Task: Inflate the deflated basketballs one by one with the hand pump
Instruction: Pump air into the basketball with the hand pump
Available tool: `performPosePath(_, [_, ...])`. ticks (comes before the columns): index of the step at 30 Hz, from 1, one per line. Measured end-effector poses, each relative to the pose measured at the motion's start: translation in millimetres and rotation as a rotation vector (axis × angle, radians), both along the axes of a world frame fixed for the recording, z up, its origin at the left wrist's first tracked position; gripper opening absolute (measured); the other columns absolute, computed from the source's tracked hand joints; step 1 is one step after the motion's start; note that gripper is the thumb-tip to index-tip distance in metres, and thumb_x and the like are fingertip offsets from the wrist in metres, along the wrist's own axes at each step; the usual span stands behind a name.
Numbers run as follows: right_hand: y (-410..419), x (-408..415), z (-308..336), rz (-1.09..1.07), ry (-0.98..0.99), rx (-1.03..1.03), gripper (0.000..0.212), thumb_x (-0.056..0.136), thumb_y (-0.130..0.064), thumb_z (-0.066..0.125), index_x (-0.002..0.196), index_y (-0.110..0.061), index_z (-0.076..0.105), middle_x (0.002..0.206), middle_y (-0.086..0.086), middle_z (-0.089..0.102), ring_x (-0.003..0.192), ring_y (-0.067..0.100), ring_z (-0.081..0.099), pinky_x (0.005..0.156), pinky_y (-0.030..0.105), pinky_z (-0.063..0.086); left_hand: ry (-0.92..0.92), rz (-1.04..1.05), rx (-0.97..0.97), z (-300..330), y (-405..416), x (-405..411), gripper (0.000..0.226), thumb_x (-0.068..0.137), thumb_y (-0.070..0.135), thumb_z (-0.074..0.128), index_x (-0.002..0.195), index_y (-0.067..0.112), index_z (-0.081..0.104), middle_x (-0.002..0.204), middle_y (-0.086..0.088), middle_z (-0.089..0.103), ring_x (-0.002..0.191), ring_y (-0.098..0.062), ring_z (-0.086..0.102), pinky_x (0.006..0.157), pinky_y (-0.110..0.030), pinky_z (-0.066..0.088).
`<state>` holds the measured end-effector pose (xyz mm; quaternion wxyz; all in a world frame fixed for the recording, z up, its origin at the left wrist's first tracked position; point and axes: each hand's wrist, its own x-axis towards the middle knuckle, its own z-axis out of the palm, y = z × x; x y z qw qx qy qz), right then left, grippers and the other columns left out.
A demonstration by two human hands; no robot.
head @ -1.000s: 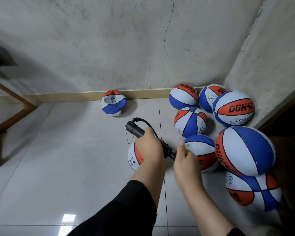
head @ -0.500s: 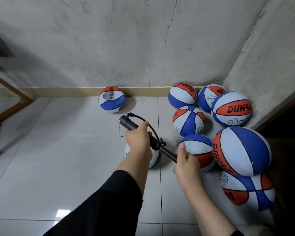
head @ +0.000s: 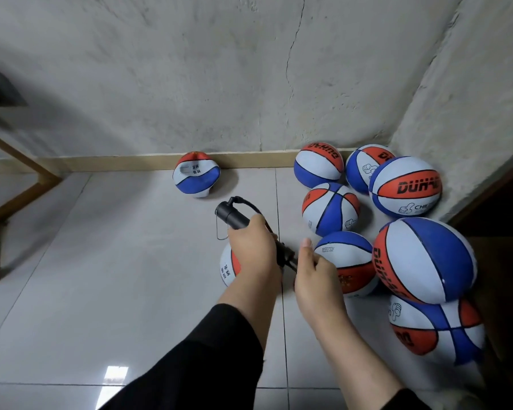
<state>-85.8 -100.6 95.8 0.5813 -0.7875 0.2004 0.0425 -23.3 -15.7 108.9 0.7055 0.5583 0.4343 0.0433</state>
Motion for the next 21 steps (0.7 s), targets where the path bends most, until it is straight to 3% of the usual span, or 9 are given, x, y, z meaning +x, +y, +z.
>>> performPosePath(5, [-15.7, -15.0, -9.9, -0.065, 0.043, -0.008, 0.064, 0.104, -0.054, 0.037, 0.062, -0.008, 0.05, 0.05, 0.006, 0.052, 0.054, 0.028, 0.049, 0.06, 0.035, 0.042, -0.042, 0.043, -0.042, 0.8, 25.4, 12.8, 0.008, 0.095, 0.019, 0.055, 0.101, 0.016, 0.052, 0.072, -0.012, 0.06, 0.059, -0.023, 0.056, 0.056, -0.03, 0.047])
performPosePath(10, [-19.3, -14.5, -7.1, -0.066, 0.069, -0.021, 0.066, 0.106, -0.05, 0.036, 0.074, 0.002, 0.061, 0.065, 0.02, 0.063, 0.068, 0.039, 0.059, 0.067, 0.041, 0.051, -0.043, 0.045, -0.013, -1.3, 15.0, 4.6, 0.012, 0.093, 0.022, 0.052, 0.103, 0.015, 0.051, 0.072, -0.01, 0.059, 0.059, -0.024, 0.054, 0.054, -0.03, 0.048])
performPosePath(13, [-15.6, -11.8, -3.6, -0.065, 0.062, -0.008, 0.065, 0.108, -0.048, 0.035, 0.065, -0.005, 0.057, 0.061, 0.014, 0.061, 0.062, 0.031, 0.057, 0.059, 0.033, 0.045, -0.029, 0.041, -0.03, 0.9, -4.3, -11.0, 0.013, 0.087, 0.024, 0.053, 0.099, 0.018, 0.052, 0.07, -0.01, 0.06, 0.058, -0.028, 0.058, 0.058, -0.046, 0.06])
performPosePath(16, [-9.6, -10.4, -7.4, -0.07, 0.07, 0.003, 0.057, 0.108, -0.046, 0.035, 0.068, -0.012, 0.057, 0.067, 0.007, 0.063, 0.067, 0.023, 0.06, 0.056, 0.029, 0.042, -0.035, 0.034, 0.038, 0.8, -20.1, -23.6, 0.011, 0.089, 0.02, 0.056, 0.098, 0.015, 0.055, 0.069, -0.009, 0.062, 0.058, -0.024, 0.059, 0.057, -0.036, 0.054])
performPosePath(18, [-6.0, -9.1, -8.3, -0.056, 0.086, 0.016, 0.056, 0.108, -0.049, 0.034, 0.073, -0.013, 0.06, 0.071, 0.005, 0.065, 0.071, 0.023, 0.062, 0.058, 0.03, 0.043, -0.054, 0.035, 0.017, -1.3, -20.8, -24.8, 0.011, 0.087, 0.02, 0.056, 0.097, 0.015, 0.055, 0.069, -0.01, 0.062, 0.06, -0.026, 0.06, 0.06, -0.037, 0.052])
performPosePath(21, [-3.5, -8.4, -5.5, -0.041, 0.089, 0.025, 0.059, 0.107, -0.05, 0.033, 0.067, -0.015, 0.056, 0.063, 0.004, 0.06, 0.064, 0.023, 0.056, 0.057, 0.031, 0.039, -0.022, 0.007, -0.004, -5.2, -12.7, -20.2, 0.011, 0.09, 0.021, 0.055, 0.099, 0.016, 0.055, 0.069, -0.01, 0.061, 0.055, -0.021, 0.058, 0.056, -0.032, 0.051])
